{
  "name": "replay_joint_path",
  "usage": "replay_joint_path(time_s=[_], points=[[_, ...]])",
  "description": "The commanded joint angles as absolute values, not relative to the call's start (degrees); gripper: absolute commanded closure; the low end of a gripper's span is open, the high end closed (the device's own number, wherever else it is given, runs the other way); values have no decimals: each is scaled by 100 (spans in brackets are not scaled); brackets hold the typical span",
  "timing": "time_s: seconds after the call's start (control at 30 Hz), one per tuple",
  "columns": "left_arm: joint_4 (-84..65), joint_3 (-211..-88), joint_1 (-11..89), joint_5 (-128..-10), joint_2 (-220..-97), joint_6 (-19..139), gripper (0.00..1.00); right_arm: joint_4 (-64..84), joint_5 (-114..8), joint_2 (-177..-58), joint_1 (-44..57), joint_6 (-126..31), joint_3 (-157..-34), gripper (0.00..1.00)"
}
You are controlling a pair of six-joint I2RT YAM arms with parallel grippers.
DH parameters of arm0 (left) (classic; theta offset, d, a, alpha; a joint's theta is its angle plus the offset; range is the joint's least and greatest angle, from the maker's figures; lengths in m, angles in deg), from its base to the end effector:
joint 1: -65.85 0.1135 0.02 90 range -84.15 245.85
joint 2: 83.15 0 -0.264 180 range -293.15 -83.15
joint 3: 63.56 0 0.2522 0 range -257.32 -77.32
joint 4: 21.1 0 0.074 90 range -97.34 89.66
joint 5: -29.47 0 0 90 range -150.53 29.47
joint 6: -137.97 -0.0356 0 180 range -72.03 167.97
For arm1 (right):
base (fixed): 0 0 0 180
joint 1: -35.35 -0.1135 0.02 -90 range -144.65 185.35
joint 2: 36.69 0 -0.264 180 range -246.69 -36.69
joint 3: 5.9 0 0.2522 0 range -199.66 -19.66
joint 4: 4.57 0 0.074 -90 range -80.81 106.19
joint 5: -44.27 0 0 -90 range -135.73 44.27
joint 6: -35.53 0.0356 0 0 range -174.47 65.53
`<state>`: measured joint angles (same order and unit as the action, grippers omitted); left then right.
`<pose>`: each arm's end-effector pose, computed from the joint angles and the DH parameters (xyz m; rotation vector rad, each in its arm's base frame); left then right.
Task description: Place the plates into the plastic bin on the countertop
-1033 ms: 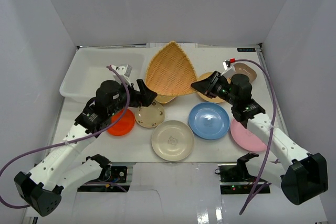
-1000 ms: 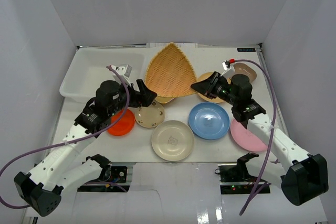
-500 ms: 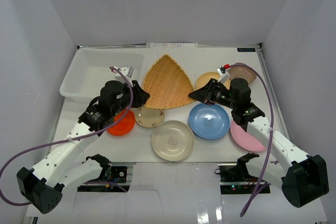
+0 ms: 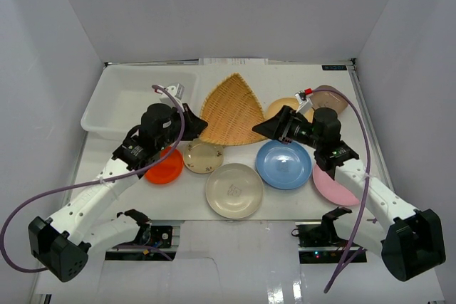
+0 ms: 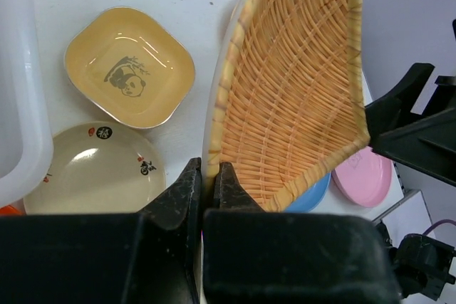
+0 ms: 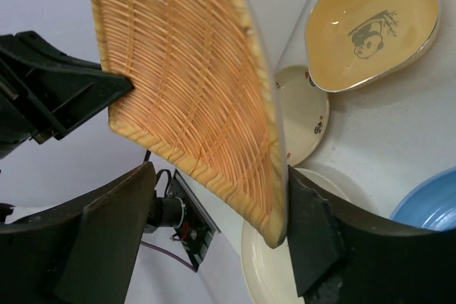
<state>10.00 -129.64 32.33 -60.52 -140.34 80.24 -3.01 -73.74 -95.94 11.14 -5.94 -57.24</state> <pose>0.1897 -0.1257 0.3329 0.0221 2.0355 -0.7426 0.2110 0.1132 0.2883 0.0077 1.9184 1.3197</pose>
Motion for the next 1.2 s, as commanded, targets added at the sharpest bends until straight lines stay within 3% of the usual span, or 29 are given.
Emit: replay_joint_path(time_s=[0.0,0.1,0.17,0.37,0.53,0.67,1.17], points=[[971,-13348,3350,-5597,-14098,8057,100,-988,-7737,-9339,1056,-543,-5728,22],[910,-13489,3718,-5578,-14064,8382,100,-918,-7728,-9172,1056,-604,-5666,7],[813,-13515,4322,-5973,-14054,8558,100,-882,-7728,-9005,1056,-666,-5596,2],[506,-13393,6547,-7703,-14230,9270,100,-540,-7553,-8470,1047,-921,-5333,6],[-73,-12962,8084,-8302,-14467,9920,100,-180,-7350,-8161,1056,-1263,-5139,6],[-356,-12751,8510,-8716,-14810,10220,100,-83,-7315,-8134,1056,-1413,-5042,5],[-189,-13190,8545,-8462,-16330,9799,99,-91,-7227,-8275,1056,-1721,-4779,4]])
